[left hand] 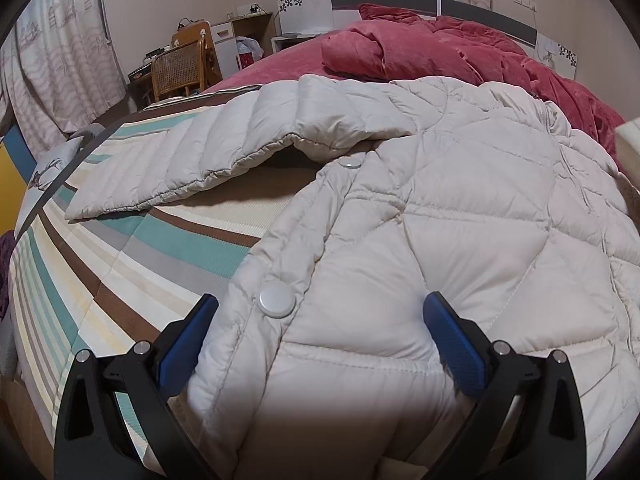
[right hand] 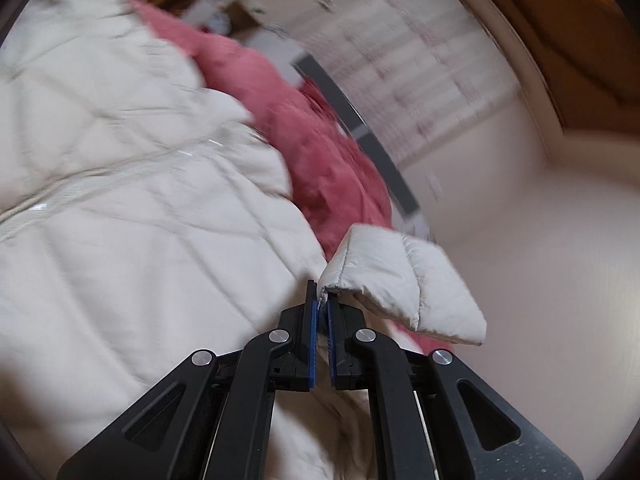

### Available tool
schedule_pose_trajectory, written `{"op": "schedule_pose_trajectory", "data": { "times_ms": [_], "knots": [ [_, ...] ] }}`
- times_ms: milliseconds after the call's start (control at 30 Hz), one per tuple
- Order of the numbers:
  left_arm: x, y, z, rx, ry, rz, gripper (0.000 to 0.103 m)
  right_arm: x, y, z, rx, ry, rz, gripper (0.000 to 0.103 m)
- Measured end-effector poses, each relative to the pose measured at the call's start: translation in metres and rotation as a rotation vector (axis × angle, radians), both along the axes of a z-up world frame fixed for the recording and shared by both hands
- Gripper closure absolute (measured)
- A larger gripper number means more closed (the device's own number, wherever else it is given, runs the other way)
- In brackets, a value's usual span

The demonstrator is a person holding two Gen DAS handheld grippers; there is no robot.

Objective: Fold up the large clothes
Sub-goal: 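Lift the sleeve with the right tool and fold it across the jacket body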

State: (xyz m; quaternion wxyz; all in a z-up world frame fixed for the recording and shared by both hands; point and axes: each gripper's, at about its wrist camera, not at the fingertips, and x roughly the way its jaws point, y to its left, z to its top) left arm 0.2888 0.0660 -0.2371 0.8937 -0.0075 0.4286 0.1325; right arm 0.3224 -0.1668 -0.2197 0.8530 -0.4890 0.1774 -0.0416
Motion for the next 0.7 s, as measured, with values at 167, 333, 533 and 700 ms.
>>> {"op": "schedule_pose_trajectory", "data": {
  "times_ms": [167,333,533,700],
  "knots": [
    [0.000,0.000,0.000,-0.005,-0.001,0.001,0.002,-0.018,0.054,-0.006,-0.089,0.003,0.172,0.099],
    [-0.001,0.002,-0.001,-0.023,-0.002,0.001,0.002,-0.034,0.086,-0.031,-0.240,0.044,0.308,0.099],
    [-0.001,0.003,-0.001,-0.039,-0.002,0.001,0.002,-0.027,0.082,-0.020,-0.172,0.132,0.243,0.099],
    [-0.002,0.004,0.003,-0.049,0.008,0.010,0.002,-0.038,0.077,0.006,-0.075,0.156,0.233,0.074]
  ]
}}
